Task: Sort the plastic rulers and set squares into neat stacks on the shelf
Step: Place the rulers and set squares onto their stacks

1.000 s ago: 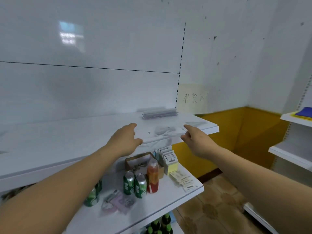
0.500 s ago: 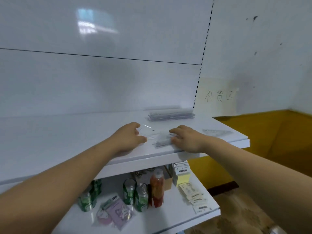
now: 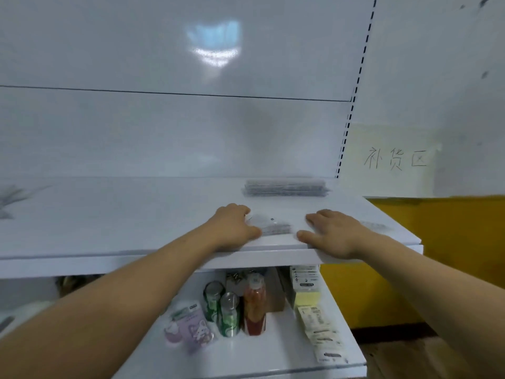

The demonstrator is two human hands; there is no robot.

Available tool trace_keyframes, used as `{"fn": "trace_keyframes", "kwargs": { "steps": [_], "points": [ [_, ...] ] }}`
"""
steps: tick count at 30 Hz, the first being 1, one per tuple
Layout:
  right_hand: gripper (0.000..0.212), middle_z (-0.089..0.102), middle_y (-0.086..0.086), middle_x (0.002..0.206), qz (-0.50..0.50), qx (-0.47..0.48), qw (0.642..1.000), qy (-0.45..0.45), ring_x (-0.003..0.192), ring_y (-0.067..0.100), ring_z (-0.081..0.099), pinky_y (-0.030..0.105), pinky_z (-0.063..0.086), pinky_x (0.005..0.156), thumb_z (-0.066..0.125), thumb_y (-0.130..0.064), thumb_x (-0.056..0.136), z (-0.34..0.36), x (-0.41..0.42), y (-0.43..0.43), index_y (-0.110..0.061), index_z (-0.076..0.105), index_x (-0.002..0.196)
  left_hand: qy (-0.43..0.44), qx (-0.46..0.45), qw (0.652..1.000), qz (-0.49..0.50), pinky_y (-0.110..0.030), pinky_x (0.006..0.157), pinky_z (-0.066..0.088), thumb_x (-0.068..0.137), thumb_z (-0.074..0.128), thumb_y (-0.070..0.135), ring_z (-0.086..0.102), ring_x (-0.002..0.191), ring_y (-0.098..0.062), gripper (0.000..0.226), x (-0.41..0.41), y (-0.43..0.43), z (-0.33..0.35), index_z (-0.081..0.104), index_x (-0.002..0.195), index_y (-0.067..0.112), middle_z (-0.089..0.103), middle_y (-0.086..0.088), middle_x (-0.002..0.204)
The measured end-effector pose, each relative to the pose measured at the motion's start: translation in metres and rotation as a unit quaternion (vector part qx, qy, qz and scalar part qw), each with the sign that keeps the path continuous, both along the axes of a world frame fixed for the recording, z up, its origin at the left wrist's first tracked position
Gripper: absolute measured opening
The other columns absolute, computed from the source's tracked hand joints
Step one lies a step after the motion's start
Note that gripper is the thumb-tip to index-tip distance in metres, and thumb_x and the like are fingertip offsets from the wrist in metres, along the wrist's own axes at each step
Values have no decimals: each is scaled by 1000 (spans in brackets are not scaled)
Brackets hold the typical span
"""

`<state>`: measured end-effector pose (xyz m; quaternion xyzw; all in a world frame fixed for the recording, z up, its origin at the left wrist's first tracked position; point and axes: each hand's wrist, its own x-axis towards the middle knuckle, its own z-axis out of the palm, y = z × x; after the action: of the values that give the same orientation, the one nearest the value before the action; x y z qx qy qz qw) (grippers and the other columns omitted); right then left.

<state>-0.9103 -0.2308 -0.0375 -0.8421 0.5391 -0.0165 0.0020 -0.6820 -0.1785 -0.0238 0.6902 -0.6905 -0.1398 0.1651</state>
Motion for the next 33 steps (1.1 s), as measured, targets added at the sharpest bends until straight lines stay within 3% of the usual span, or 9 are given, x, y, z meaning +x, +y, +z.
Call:
{"fn": "trace_keyframes", "kwargs": {
  "steps": [3, 9, 12, 16, 23, 33],
  "points": [
    [75, 40, 7, 144, 10, -24, 1000, -8, 129, 27, 38, 43, 31, 107, 21, -73, 86, -8, -2, -2, -24, 35, 141, 0, -5, 1000, 19, -39, 104, 38, 84, 63, 43, 42, 126, -26, 72, -8, 4, -3, 34, 143, 16, 44, -6, 140],
    [77, 41, 7, 142, 23, -7, 1000, 14, 131, 27, 35, 50, 22, 109, 20, -77, 82, 0, -5, -8, -25, 40, 136, 25, -21, 999, 30, -27, 93, 38, 83, 67, 37, 50, 117, -21, 65, -14, 8, -1, 40, 140, 20, 49, -3, 136],
    [81, 31, 4, 152, 31, -1, 999, 16, 139, 25, 26, 50, 15, 113, 23, -78, 82, 10, -1, -7, -26, 33, 144, 24, -4, 999, 27, -29, 95, 38, 80, 69, 40, 49, 120, -21, 73, -11, 10, 1, 35, 142, 21, 46, -4, 139],
    [82, 25, 3, 156, 52, -13, 999, 1, 142, 25, 24, 45, 21, 115, 27, -75, 85, 31, 29, -1, -24, 26, 149, -22, 13, 999, 28, -33, 103, 37, 82, 64, 48, 44, 127, -23, 76, 18, 22, 6, 30, 145, 21, 40, -5, 145],
    [74, 20, 3, 157, 106, 47, 993, -36, 142, 27, 24, 42, 22, 113, 33, -66, 90, 46, 156, 9, -23, 23, 149, -105, 16, 990, 89, -39, 111, 30, 87, 53, 55, 32, 136, -23, 71, 126, 68, 11, 28, 146, 25, 29, 0, 152],
    [68, 30, 4, 152, 214, 56, 975, -34, 136, 25, 34, 38, 30, 109, 34, -62, 92, 46, 404, 56, -22, 27, 148, -127, 10, 965, 227, -38, 111, 29, 87, 53, 56, 32, 137, -21, 67, 347, 168, 15, 34, 144, 25, 29, 2, 152]
  ]
}}
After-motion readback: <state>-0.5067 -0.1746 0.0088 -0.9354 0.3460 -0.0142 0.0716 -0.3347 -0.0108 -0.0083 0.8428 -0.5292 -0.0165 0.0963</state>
